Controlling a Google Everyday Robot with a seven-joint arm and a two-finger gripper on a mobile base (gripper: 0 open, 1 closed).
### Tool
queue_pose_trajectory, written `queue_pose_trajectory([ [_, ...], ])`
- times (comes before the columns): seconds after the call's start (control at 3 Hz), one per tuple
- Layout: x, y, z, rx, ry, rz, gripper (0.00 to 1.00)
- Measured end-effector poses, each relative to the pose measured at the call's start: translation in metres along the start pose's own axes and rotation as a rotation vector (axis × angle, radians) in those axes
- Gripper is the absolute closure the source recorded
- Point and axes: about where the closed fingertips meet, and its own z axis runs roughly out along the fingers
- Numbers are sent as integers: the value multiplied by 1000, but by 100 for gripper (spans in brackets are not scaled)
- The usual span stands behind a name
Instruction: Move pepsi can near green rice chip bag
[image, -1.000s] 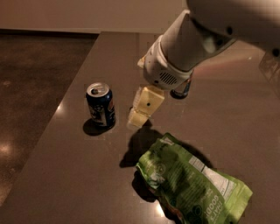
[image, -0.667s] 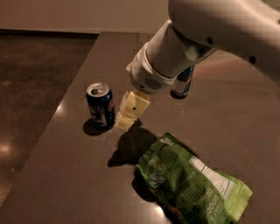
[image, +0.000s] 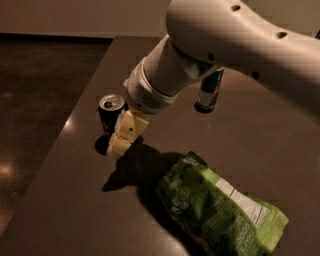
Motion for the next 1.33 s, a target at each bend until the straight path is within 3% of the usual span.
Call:
queue_pose_trajectory([
  [0.33,-8,-3,12,-19,-13,-6,14],
  [1.0,-9,-11,12,-41,-33,-9,60],
  [1.33,-6,-7,-5,-40,-54,-20,83],
])
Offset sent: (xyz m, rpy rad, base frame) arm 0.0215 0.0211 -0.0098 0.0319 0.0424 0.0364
